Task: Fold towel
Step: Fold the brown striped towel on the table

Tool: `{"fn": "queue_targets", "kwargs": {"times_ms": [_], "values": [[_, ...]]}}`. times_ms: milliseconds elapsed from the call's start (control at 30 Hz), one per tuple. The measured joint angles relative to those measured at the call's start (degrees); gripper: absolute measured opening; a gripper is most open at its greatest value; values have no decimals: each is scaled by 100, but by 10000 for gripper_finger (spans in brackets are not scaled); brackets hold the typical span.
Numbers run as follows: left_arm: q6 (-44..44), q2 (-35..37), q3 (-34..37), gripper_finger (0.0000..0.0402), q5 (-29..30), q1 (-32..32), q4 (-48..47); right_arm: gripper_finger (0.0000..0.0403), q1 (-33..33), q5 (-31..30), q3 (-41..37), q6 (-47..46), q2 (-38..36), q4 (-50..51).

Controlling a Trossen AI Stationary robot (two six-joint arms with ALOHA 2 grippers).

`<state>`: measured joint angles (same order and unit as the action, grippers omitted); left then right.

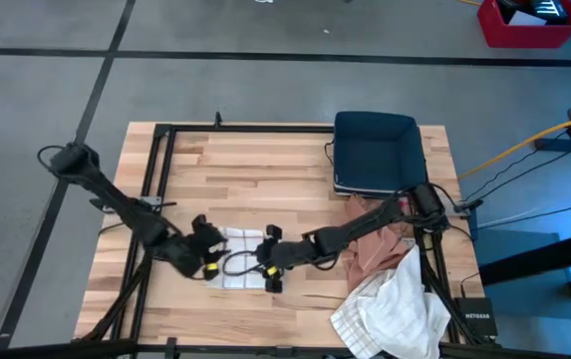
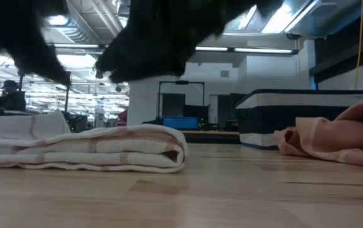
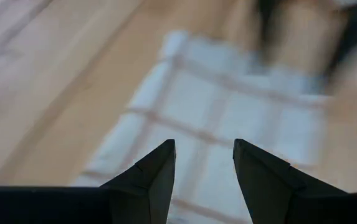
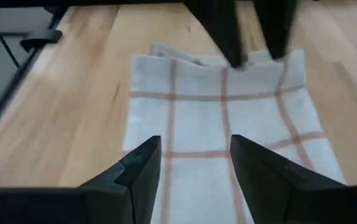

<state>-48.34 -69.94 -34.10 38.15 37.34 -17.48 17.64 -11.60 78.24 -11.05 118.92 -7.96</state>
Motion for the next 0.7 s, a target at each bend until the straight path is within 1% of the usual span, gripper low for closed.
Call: {"fn": "queue_targets", "kwargs": {"times_ms": [100,233,333,467,567,633,700], "values": [[28,-500,86,155,-4,-431,42,198,-106,25,-689,112,134,-1236],[-114,-1037,134,155,-120,-720,-196,198,-215,7,-1230,98,297,-1945],[-434,-1178,133,155,-367,-687,-743,198,-227,-154,-1421,144,399,-1735],[-1288,-1186,118,155,-314,-375,-1347,198,-228,-243,-1537,169,382,-1499],[-1632,-1184,183,155,-245,-86,-1408,198,-231,-298,-1589,218,372,-1396],[-1904,-1183,211,155,-98,98,-1415,198,-231,-346,-1590,230,371,-1416],[-1960,-1114,154,155,45,202,-1383,198,-231,-343,-1604,265,347,-1556]]}}
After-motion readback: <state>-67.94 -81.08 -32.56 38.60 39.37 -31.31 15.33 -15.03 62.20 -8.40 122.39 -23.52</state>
